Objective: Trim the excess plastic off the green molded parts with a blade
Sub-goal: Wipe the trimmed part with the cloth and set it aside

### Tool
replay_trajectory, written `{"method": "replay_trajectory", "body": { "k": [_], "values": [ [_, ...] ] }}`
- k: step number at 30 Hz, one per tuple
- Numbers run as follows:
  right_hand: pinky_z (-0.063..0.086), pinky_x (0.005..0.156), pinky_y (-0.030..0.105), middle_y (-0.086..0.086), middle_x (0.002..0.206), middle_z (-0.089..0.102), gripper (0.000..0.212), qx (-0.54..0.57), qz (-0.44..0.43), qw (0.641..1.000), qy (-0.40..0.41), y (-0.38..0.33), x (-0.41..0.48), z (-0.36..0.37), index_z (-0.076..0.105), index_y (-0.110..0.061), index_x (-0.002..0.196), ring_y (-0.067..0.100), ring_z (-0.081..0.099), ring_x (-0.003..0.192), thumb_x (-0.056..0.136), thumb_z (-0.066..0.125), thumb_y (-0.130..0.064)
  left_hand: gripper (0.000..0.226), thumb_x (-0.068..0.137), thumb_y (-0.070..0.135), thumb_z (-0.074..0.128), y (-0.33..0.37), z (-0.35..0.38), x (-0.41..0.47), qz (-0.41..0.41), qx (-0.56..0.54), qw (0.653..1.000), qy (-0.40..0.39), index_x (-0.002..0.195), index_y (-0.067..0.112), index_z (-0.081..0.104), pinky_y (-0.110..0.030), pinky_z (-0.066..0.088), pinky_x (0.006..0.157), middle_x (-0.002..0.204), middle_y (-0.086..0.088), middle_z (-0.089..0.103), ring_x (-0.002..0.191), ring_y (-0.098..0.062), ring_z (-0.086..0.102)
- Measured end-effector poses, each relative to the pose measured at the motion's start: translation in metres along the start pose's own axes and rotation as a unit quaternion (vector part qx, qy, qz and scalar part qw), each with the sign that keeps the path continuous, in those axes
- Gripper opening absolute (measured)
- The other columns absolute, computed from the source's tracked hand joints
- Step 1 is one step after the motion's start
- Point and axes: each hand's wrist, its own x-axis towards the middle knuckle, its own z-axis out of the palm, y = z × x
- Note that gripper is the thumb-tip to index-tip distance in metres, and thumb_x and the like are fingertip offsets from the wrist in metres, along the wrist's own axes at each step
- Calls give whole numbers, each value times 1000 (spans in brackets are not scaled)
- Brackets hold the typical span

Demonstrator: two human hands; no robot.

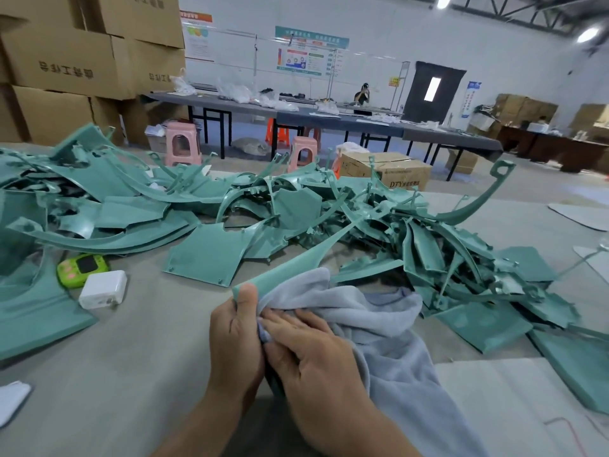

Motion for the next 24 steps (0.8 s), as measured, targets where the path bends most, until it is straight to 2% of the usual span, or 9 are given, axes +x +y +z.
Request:
{"method": "replay_trajectory", "body": {
  "k": [3,5,7,10,13,16,19,22,24],
  "values": [
    [25,111,4,-12,123,73,23,-45,-45,998,-1,7,-7,-5,79,-22,113,-31,25,130,96,64,-26,55,107,37,47,-3,4,1,-53,-2,998,14,72,-1,67,-44,54,52,65,-21,67,63,-26,66],
    [37,108,13,-13,115,76,19,-84,-81,993,1,11,-13,-7,82,-23,103,-12,46,129,90,69,-27,48,105,33,49,-6,6,4,-82,-8,996,39,72,9,74,-28,52,49,65,-7,73,62,-19,70],
    [48,101,19,-17,110,76,17,-111,-97,989,-19,14,-21,-9,83,-30,98,-3,61,117,86,70,-31,45,103,32,49,-6,5,8,-80,11,995,52,71,13,75,-15,47,46,67,4,74,58,-7,69],
    [57,80,17,-20,95,77,24,-128,-87,986,-63,17,-28,-13,81,-35,86,-3,70,91,87,58,-35,45,103,32,51,-6,3,15,-81,39,994,65,69,11,71,-20,51,50,66,5,74,62,-12,69],
    [43,55,10,-19,64,61,22,-142,81,981,-107,22,-28,-31,68,-40,74,2,56,62,85,51,-46,43,101,35,54,-1,-2,24,-111,19,988,104,70,9,68,-39,57,68,63,1,72,71,-25,69],
    [39,61,23,-12,60,55,21,-44,269,960,-58,38,-21,-51,56,-33,75,8,45,62,95,53,-32,37,99,37,57,8,-14,32,-172,-42,976,127,77,10,66,-29,54,53,58,6,72,66,-24,73],
    [49,67,41,14,69,61,28,319,454,823,124,44,5,-70,64,-12,72,25,58,64,99,56,-14,36,97,41,61,20,-14,27,-266,-90,958,63,85,8,70,-22,47,37,61,1,73,50,-16,70],
    [53,95,47,15,95,76,33,513,494,695,97,40,26,-65,77,-1,96,31,74,86,102,56,-26,29,95,35,66,18,-1,16,-226,-38,973,-20,84,9,73,-17,45,37,67,-2,75,49,-8,68],
    [52,101,45,19,113,75,41,613,498,612,52,29,33,-49,77,1,111,31,74,102,97,56,-31,16,93,32,68,15,7,9,-157,-2,986,-50,99,20,76,-17,54,60,90,1,78,70,0,70]
  ]
}}
